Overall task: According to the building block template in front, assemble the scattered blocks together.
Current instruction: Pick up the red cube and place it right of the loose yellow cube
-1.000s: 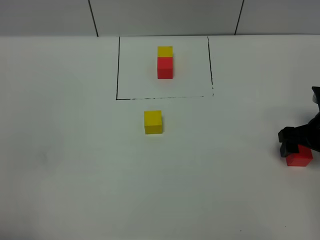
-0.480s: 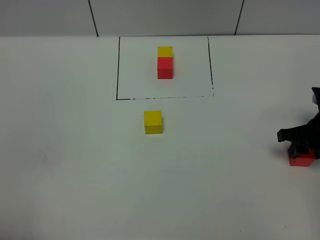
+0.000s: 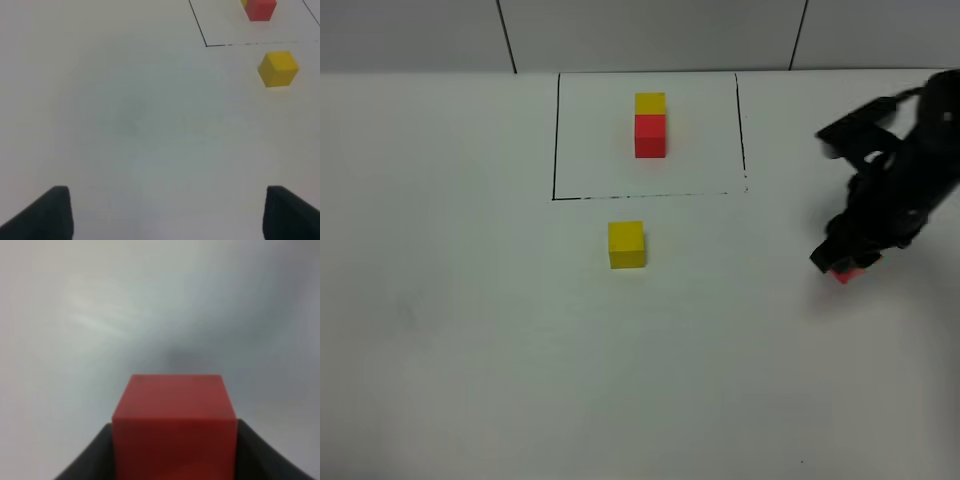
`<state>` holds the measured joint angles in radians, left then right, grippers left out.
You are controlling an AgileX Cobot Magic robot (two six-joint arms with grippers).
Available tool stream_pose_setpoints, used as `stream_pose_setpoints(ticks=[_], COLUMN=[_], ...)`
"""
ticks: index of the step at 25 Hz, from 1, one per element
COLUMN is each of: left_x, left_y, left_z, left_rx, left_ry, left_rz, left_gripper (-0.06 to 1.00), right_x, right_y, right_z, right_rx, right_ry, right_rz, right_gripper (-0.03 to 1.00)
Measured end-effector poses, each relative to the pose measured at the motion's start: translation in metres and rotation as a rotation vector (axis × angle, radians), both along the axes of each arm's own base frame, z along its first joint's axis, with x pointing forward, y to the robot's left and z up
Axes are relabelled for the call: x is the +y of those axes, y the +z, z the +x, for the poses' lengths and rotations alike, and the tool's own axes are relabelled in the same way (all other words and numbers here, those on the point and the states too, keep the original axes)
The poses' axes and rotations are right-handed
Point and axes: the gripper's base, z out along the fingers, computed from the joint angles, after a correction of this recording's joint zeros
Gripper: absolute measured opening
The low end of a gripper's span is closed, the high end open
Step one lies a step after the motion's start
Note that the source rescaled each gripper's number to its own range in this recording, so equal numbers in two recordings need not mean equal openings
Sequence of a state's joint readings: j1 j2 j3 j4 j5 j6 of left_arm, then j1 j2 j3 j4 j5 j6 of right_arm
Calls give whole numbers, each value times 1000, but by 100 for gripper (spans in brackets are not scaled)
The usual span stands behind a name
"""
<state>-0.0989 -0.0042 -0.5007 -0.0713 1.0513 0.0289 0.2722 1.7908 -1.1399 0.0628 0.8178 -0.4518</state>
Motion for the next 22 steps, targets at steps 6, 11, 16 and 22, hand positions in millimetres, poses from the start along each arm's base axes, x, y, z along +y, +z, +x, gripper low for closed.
stream_pose_setpoints(ticks=[6,11,16,22], left_x=[0,0,0,0], left_y=[0,0,0,0], left_z=[0,0,0,0], left_rx=[0,0,0,0], left_ry=[0,0,0,0], left_rz=[0,0,0,0], left_gripper=[63,63,63,63], right_x=[85,134,156,177], right_y=[0,-13,-14,-21], right_z=[22,38,52,62], right_rx=[16,59,44,37], right_ry=[474,717,793,849], right_rz=[-132,-187,-155,-138], right_gripper=[1,1,1,1])
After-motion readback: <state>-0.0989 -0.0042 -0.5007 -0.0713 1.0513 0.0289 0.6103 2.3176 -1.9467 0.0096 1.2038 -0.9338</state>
